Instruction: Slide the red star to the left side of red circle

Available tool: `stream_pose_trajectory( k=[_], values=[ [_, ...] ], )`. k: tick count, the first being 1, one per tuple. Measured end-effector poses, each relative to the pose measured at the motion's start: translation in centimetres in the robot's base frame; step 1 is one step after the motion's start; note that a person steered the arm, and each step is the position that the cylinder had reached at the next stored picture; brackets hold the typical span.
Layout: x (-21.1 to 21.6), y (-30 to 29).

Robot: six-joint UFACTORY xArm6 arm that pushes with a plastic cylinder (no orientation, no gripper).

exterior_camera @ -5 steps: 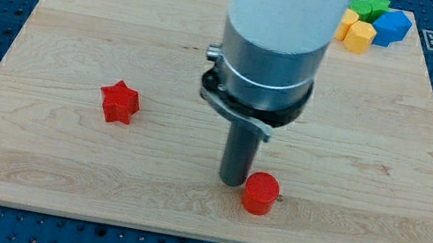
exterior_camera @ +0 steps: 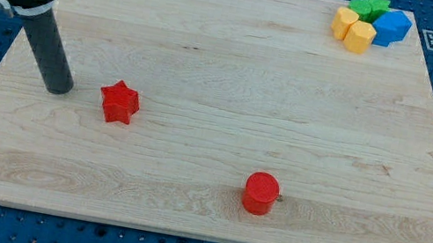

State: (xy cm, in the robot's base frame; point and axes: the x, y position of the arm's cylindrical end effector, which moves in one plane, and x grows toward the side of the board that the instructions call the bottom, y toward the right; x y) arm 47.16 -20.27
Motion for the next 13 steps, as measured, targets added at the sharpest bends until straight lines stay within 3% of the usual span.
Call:
stream_pose_trajectory(
  k=[3, 7, 9, 12, 13],
  values=[
    [3.0, 11.3],
    [-5.8, 11.4],
    [-1.4, 15.7],
    [-7.5, 19.8],
    [-5.5, 22.0]
  ],
)
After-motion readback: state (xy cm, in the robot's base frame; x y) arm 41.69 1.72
